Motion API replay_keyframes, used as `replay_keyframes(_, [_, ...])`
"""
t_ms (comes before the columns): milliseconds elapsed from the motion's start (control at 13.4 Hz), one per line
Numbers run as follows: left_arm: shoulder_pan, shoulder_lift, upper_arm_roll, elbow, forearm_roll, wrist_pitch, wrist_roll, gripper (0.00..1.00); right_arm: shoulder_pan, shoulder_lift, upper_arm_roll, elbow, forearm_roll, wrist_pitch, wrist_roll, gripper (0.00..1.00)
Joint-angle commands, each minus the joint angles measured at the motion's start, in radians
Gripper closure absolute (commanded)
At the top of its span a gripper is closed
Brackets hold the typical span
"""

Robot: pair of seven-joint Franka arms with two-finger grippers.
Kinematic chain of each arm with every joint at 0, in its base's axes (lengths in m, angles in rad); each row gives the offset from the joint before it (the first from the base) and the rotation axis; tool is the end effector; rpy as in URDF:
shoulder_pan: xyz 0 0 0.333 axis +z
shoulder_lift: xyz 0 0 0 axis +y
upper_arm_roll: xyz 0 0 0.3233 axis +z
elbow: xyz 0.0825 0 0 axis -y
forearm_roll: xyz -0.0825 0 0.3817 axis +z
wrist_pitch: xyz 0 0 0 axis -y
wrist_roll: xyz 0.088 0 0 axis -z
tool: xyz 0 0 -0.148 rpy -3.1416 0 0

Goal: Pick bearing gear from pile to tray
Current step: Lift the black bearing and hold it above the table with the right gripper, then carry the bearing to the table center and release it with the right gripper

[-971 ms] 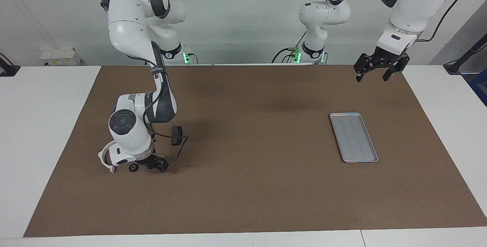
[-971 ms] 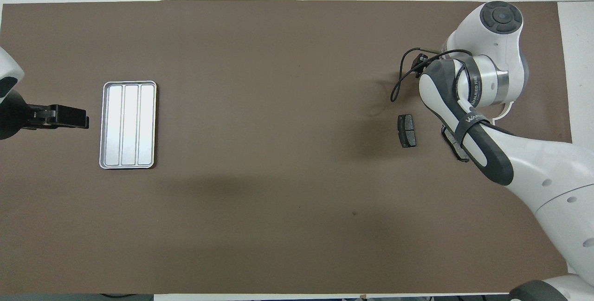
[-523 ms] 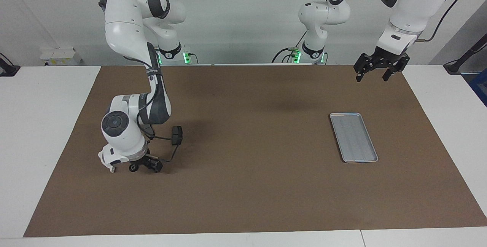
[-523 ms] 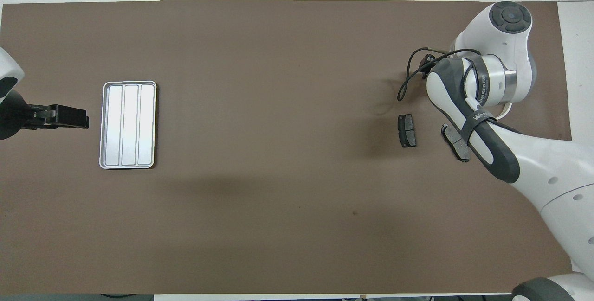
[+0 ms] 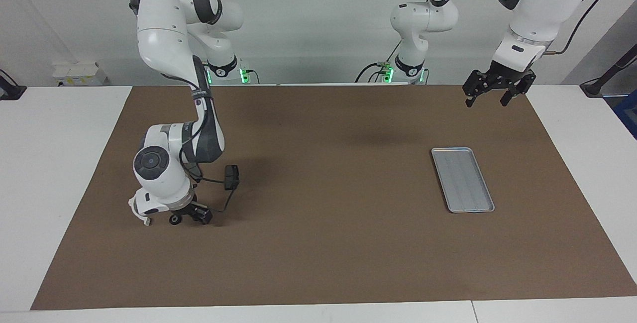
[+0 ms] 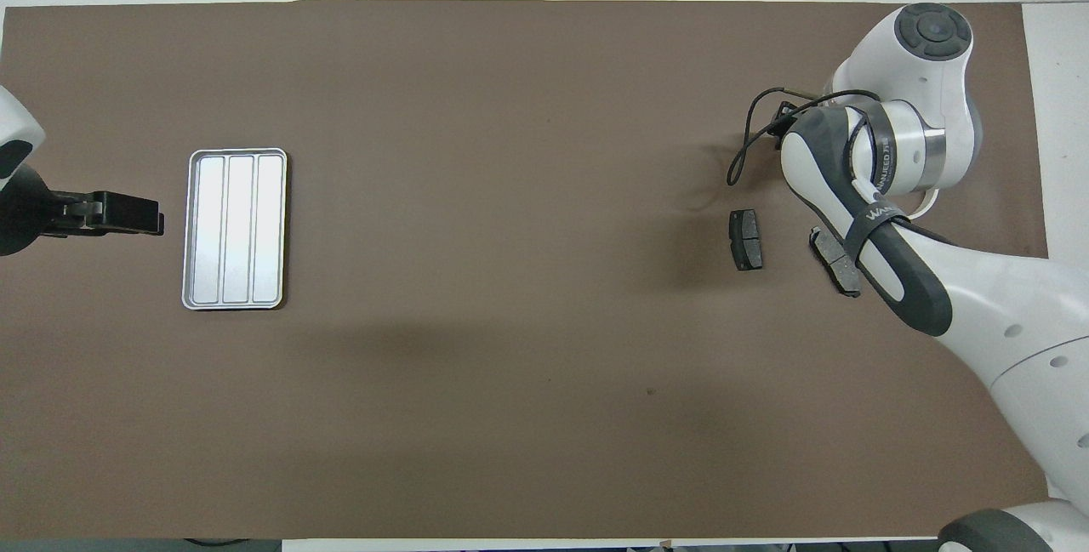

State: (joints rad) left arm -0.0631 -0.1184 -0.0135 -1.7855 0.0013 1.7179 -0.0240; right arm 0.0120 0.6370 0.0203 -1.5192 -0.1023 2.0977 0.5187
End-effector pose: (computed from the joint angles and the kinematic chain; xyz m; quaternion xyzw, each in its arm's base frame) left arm 0.5254 -0.0405 0.5659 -0.9993 0.0263 -0.0254 0.0002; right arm 0.7017 0.0123 0.2491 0.9752 -0.2160 -0.0178 0.0438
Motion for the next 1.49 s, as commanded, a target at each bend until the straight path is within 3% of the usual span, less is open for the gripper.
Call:
replay_keyframes(0, [-0.026, -0.03, 0.01, -0.034, -0.012, 0.022, -0.034, 0.0, -0.006, 0.003, 0.007, 0.002, 0.001, -0.011, 0.018, 0.33])
replay_keyframes(224, [-0.032, -0.03, 0.01, -0.035, -0.012, 0.025, -0.039, 0.0, -0.006, 0.003, 0.007, 0.002, 0.025, -0.013, 0.02, 0.61])
replay_keyframes(448, [-0.032, -0.032, 0.01, -0.037, -0.012, 0.023, -0.039, 0.0, -0.006, 0.003, 0.009, 0.002, 0.029, -0.013, 0.017, 1.0])
replay_keyframes(821, [-0.032, -0.033, 0.01, -0.038, -0.012, 0.022, -0.031, 0.0, -0.006, -0.014, 0.007, 0.017, 0.009, -0.051, -0.011, 1.0])
replay_keyframes(1195, [-0.052, -0.032, 0.009, -0.041, -0.012, 0.029, -0.034, 0.0, 0.038, -0.114, 0.02, 0.148, 0.0, -0.322, -0.114, 1.0])
replay_keyframes(1419, [-0.05, -0.038, 0.01, -0.058, -0.012, 0.028, -0.031, 0.0, 0.179, -0.155, 0.02, 0.22, 0.054, -0.444, 0.04, 1.0])
